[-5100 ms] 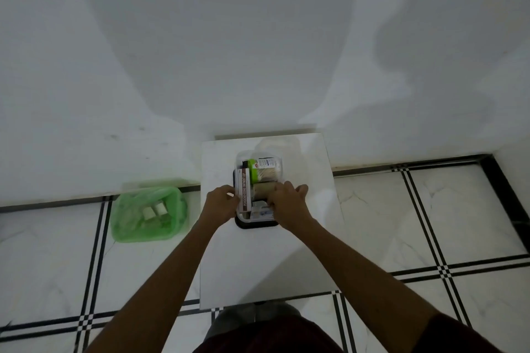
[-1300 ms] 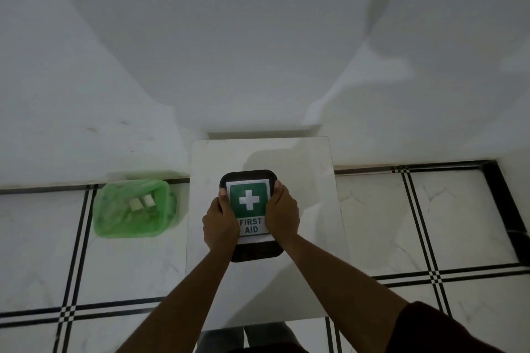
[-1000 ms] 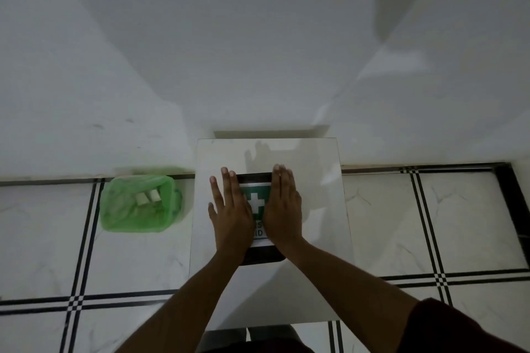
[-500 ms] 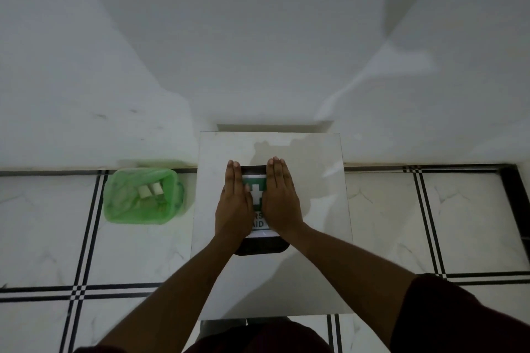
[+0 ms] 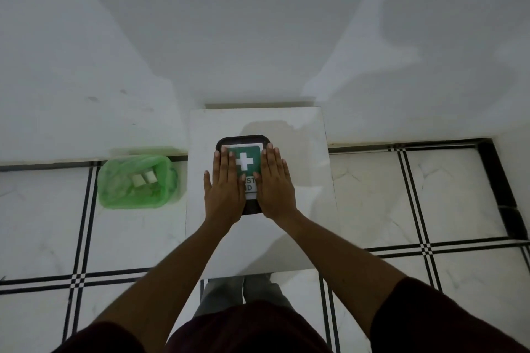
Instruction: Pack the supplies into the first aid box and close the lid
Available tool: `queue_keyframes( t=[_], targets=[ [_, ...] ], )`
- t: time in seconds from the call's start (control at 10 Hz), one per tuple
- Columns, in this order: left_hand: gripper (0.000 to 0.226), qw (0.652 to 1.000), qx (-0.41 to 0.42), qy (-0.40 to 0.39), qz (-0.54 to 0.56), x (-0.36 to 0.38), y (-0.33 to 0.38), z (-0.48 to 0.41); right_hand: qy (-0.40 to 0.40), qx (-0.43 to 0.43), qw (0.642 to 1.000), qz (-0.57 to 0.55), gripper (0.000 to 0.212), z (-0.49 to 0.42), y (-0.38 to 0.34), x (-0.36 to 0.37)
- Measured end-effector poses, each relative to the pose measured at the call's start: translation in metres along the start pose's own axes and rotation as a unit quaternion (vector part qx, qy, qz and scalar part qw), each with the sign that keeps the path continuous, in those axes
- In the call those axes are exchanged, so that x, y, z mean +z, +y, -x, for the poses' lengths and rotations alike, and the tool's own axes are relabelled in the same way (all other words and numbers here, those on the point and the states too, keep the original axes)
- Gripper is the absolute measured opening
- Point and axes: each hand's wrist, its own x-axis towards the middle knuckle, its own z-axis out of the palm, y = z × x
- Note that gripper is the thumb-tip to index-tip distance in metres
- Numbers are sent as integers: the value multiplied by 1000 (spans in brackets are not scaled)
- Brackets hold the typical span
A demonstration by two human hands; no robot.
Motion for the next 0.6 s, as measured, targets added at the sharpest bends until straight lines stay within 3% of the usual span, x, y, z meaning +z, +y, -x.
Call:
queue_keyframes(
  t=[0.2,0.3,0.6],
  targets=[
    [59,999,2,-16,40,-14,-1,-7,-11,7,1000,-4,56,-6,1,-7],
    [56,997,7,36,69,-48,4,-13,21,18,999,-20,57,-19,-10,-38],
    [50,956,113,263,61,-231,58,-69,258,-79,962,-50,48,-93,-68,-216]
  ],
)
